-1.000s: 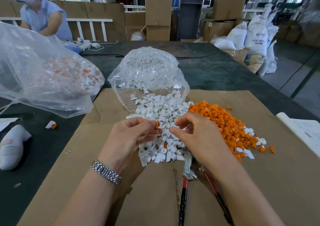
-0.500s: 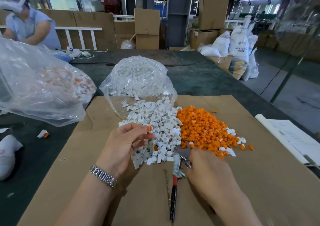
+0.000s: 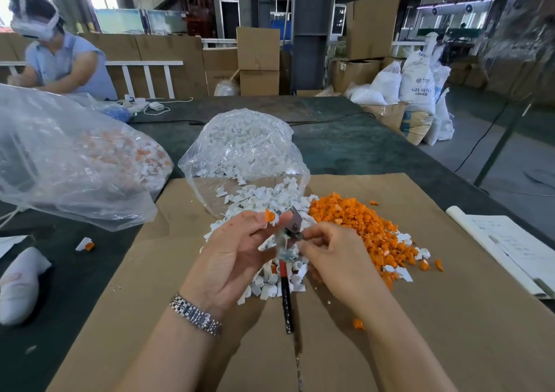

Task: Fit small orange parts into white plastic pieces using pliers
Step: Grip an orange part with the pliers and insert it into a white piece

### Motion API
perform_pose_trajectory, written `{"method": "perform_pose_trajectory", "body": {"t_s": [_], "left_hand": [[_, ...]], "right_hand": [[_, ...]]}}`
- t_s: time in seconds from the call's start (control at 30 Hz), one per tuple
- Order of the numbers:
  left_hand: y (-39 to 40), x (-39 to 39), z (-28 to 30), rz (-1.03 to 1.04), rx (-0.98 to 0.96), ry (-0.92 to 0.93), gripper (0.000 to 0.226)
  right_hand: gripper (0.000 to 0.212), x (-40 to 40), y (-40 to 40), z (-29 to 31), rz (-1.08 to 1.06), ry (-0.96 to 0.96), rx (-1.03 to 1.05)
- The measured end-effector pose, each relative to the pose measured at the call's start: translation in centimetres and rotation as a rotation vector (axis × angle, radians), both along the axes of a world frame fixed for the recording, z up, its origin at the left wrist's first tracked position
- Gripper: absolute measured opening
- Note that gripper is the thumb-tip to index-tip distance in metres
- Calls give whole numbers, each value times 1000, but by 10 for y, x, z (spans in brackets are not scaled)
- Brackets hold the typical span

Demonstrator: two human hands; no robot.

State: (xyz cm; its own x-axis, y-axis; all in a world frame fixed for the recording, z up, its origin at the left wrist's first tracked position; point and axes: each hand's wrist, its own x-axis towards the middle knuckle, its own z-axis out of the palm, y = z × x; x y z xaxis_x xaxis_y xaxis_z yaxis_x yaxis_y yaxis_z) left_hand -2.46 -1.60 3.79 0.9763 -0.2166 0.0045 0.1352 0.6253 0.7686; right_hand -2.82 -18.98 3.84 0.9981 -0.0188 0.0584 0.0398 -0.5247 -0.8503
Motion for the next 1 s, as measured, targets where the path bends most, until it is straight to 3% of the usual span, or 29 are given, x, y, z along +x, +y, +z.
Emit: {"method": "perform_pose_trajectory", "body": {"t_s": [0.1, 0.2, 0.3, 0.43, 0.6, 0.7, 1.0], "left_hand": [[-2, 2, 7, 68, 17, 22, 9], [-1, 4, 9, 126, 22, 52, 8], [-4, 5, 9, 167, 62, 39, 7], [-9, 8, 11, 162, 58, 30, 7], [0, 18, 14, 242, 104, 48, 5], [9, 27, 12, 331, 130, 77, 2], [13, 30, -6, 346, 310, 75, 7]], "right_hand": [[21, 5, 12, 5, 55, -39, -104], [58, 0, 19, 13, 181, 31, -154], [76, -6, 27, 15, 238, 34, -376], [50, -6, 32, 15, 117, -43, -464], [11, 1, 10, 17, 139, 53, -8], [9, 6, 1, 25, 254, 227, 252], [17, 4, 9, 24, 383, 370, 225]]}}
